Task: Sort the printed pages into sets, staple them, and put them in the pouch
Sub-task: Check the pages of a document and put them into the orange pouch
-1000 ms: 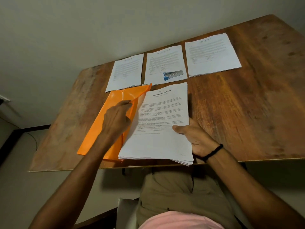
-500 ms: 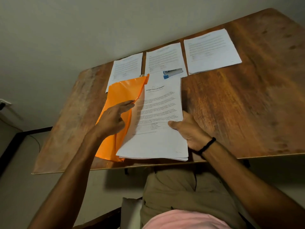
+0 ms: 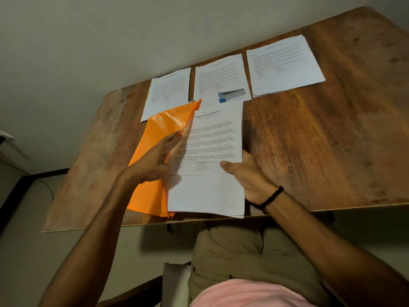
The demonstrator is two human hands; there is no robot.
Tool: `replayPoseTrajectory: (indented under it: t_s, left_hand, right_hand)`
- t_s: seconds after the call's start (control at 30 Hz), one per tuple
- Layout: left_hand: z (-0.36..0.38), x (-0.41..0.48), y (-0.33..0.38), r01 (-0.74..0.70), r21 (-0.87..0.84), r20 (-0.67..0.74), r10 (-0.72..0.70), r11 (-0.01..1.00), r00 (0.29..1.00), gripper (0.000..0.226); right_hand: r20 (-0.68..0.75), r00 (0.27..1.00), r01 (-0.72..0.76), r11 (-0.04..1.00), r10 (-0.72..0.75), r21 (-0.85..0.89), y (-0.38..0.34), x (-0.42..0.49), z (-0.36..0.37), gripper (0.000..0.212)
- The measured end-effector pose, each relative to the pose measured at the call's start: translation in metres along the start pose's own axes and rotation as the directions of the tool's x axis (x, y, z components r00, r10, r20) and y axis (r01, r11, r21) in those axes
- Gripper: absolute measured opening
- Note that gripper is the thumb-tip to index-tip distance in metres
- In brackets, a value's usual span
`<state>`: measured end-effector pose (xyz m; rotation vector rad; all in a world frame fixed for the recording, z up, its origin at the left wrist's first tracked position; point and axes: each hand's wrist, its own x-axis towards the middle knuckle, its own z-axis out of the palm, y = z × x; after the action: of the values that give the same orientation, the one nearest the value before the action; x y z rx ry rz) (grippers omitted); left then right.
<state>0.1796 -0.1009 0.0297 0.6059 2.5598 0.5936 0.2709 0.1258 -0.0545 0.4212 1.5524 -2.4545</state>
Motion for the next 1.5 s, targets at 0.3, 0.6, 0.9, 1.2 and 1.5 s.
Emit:
replayPoseTrajectory:
  t_s: [0.3, 0.6, 0.9, 1.2, 1.5]
  left_hand:
    - [0.005, 0.010, 0.012, 0.006, 0.027, -0.056, -0.004, 1.000, 0.998, 0.093]
    - [0.026, 0.016, 0.029, -0.041, -0.016, -0.097, 0.039, 0.999, 0.995, 0.090]
    - [0.030, 0.014, 0.040, -0.042, -0.132, -0.102, 0.028, 0.990, 0.994, 0.088]
    - [0.039, 0.017, 0.036, -0.026, -0.208, -0.047, 0.016, 0.978, 0.999, 0.085]
    - [0.071, 0.019, 0.036, 0.023, -0.104, 0.090, -0.013, 0.994, 0.996, 0.103]
  right_hand:
    - [-0.048, 0.995, 0.085, 0.995, -0.088, -0.058, 0.004, 0.000, 0.025, 0.040]
    - [-0.047, 0.999, 0.011, 0.997, -0.015, -0.072, 0.021, 0.021, 0.064, 0.052]
    - [-0.042, 0.981, -0.187, 0.977, 0.192, 0.101, 0.036, 0.045, 0.084, 0.036]
    - [0.123, 0.967, -0.192, 0.952, 0.225, -0.240, 0.000, 0.044, 0.051, 0.020]
    - [-0.145, 0.866, 0.051, 0.373, -0.478, -0.926, -0.040, 0.132, -0.033, 0.010]
